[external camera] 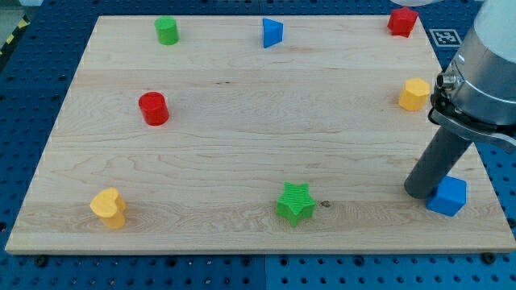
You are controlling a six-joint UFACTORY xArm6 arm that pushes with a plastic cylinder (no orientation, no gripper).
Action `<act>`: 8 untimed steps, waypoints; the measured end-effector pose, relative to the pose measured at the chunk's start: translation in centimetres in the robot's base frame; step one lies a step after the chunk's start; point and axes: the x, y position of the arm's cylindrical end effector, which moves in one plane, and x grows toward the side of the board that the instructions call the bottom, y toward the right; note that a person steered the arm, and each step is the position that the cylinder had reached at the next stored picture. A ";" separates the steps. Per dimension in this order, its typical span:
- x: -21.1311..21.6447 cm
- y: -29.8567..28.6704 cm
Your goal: Move your arm to the right side of the blue triangle
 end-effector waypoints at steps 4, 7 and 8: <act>-0.3 -1.0; -1.0 -1.0; -1.7 -1.0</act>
